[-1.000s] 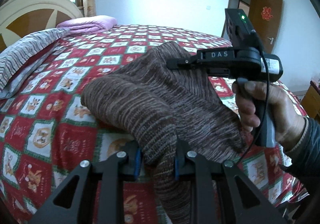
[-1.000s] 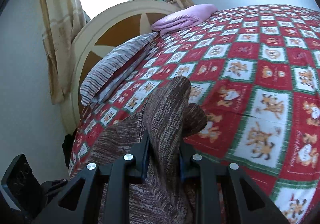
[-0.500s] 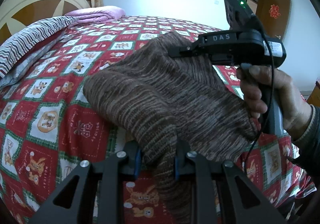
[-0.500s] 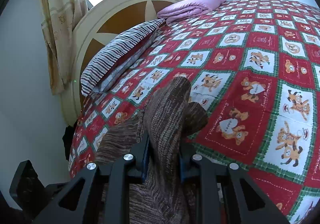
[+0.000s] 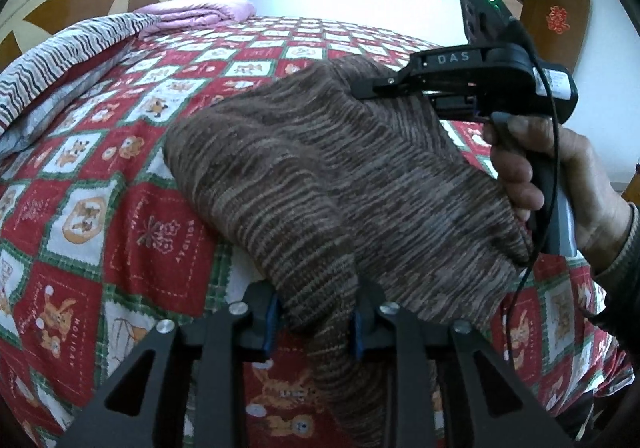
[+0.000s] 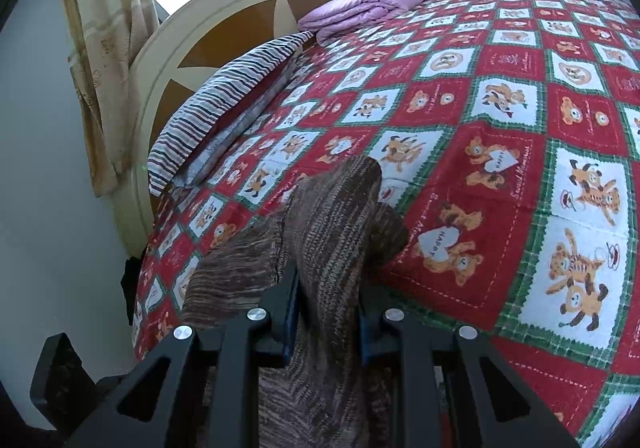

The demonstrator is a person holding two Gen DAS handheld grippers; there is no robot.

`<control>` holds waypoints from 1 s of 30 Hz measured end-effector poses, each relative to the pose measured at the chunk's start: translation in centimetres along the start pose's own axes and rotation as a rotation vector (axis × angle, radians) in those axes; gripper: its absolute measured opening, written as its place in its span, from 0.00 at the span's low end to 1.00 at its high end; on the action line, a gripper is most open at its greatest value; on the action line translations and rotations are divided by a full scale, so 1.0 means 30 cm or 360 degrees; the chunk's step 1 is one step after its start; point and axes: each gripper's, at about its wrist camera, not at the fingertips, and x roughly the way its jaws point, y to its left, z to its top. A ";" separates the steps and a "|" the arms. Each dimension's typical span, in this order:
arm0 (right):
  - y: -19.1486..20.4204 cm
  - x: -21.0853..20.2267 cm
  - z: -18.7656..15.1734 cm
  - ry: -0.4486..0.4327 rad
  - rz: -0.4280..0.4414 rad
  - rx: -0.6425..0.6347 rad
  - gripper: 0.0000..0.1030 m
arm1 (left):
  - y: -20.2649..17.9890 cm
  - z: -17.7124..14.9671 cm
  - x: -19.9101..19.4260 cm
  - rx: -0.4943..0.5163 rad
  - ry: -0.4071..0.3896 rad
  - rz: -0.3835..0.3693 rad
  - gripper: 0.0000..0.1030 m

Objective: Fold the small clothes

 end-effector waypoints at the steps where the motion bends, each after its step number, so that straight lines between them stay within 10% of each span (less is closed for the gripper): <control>1: -0.007 0.007 0.001 0.0007 -0.0008 0.0012 0.23 | 0.000 -0.002 0.005 -0.0001 0.0006 0.0006 0.31; 21: -0.075 0.044 -0.030 0.0054 -0.0073 0.0078 0.26 | 0.031 -0.001 0.013 -0.0045 -0.0021 0.0092 0.63; 30: -0.028 -0.013 -0.035 0.0023 -0.0247 -0.0042 0.28 | 0.077 0.094 -0.035 -0.0022 -0.0248 0.0272 0.81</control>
